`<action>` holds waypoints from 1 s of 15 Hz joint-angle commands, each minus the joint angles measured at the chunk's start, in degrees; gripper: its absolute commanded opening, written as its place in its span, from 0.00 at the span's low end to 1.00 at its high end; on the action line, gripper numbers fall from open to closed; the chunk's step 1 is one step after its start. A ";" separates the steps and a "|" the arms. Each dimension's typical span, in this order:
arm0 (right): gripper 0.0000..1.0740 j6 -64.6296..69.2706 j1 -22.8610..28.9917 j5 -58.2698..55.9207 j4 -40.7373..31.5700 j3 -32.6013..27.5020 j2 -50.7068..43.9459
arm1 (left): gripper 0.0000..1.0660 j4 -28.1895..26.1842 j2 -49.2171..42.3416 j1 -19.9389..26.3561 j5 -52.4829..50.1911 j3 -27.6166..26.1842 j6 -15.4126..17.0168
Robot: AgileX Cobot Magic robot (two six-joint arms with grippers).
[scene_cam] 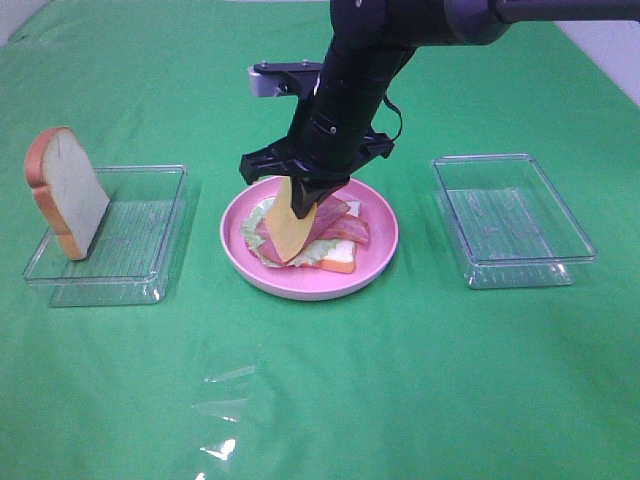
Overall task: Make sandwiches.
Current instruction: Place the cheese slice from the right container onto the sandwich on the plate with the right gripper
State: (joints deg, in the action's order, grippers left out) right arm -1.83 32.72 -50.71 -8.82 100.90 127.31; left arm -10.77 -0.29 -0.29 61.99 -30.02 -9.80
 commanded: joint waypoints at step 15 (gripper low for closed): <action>0.92 4.64 0.06 -16.73 14.50 7.39 -0.34 | 0.95 -0.23 -0.97 0.17 -0.06 0.00 -0.06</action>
State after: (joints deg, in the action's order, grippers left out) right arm 3.50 32.72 -63.43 3.21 106.28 128.11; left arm -10.77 -0.29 -0.29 61.99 -30.02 -9.80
